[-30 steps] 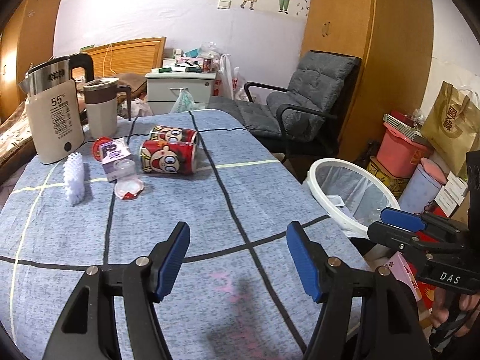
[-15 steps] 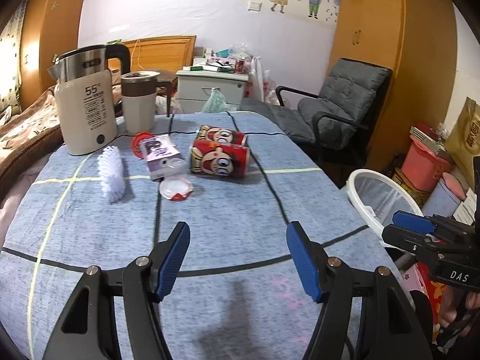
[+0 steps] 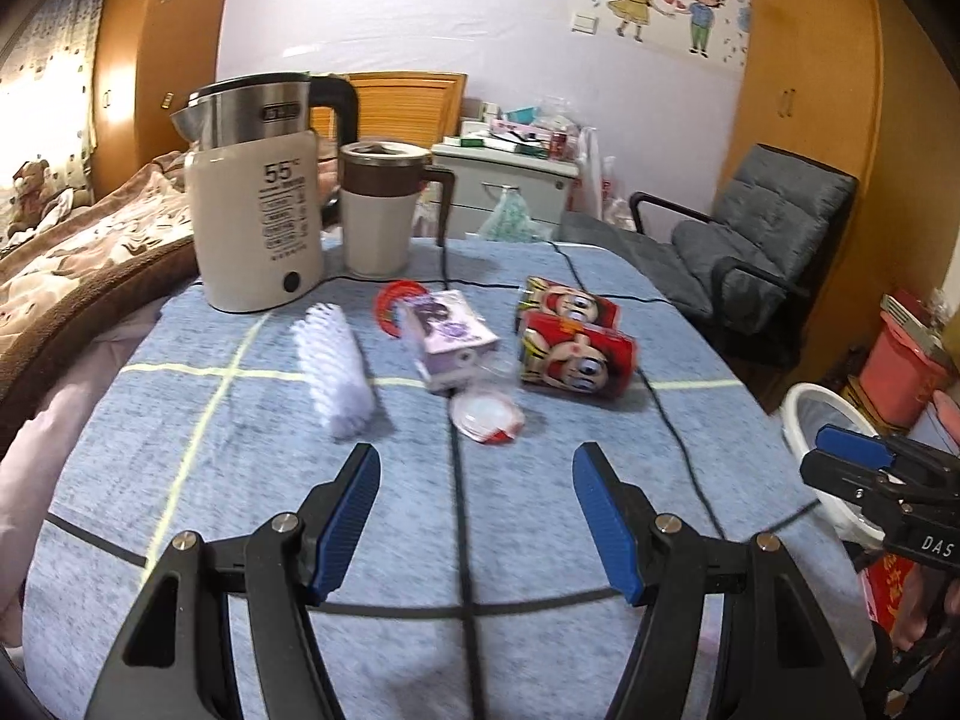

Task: Collect trash
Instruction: 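Move both open grippers back over the table items, then grasp the second white foam net with the left gripper while the right gripper grasps a red can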

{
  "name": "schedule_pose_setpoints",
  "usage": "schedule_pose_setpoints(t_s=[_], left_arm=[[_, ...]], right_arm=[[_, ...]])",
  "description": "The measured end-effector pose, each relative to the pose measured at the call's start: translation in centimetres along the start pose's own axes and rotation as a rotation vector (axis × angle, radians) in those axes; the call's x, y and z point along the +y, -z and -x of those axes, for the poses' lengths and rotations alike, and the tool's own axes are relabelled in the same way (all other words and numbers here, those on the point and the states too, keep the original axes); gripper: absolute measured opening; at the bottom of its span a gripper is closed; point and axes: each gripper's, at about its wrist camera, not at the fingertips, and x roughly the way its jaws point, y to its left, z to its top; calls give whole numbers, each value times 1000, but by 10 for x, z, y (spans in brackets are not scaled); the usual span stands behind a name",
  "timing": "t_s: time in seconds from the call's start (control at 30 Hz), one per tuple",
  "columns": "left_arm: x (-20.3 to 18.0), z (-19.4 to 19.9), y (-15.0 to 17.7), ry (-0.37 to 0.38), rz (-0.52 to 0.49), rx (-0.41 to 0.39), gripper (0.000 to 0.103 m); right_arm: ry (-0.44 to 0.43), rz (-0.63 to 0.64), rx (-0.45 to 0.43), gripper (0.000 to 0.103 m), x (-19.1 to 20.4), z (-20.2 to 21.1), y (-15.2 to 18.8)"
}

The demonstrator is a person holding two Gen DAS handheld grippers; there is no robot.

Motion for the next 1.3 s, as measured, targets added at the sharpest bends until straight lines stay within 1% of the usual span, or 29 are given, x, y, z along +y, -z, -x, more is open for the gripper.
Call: schedule_pose_setpoints(t_s=[0.23, 0.37, 0.63, 0.73, 0.8, 0.87, 0.97, 1.07, 1.13, 1.2, 1.23, 1.3], left_arm=[[27, -24, -13, -26, 41, 29, 69], [47, -41, -23, -47, 81, 43, 69], [75, -78, -43, -81, 111, 71, 69], [80, -91, -47, -82, 119, 87, 69], [83, -99, -47, -85, 126, 101, 69], [85, -106, -46, -88, 133, 120, 69], [88, -115, -42, -78, 151, 146, 69], [89, -121, -39, -72, 165, 175, 68], [90, -120, -39, -66, 169, 171, 66], [89, -119, -39, -59, 164, 171, 57], [90, -120, -39, -59, 162, 175, 55], [89, -119, -38, -62, 160, 178, 43]], right_arm=[[-33, 67, 13, 53, 12, -35, -25], [-51, 115, 10, 59, 16, -56, -40], [-57, 221, 23, 60, 17, -106, -70], [-56, 250, 31, 60, 17, -121, -77], [-84, 265, 47, 60, 16, -132, -81], [-101, 278, 62, 60, 15, -140, -82], [-95, 315, 84, 60, 16, -149, -80], [-124, 339, 111, 60, 19, -154, -78], [-142, 362, 138, 60, 22, -157, -76], [-161, 380, 151, 60, 26, -158, -73], [-161, 373, 148, 60, 27, -159, -73], [-154, 342, 155, 60, 27, -163, -74]])
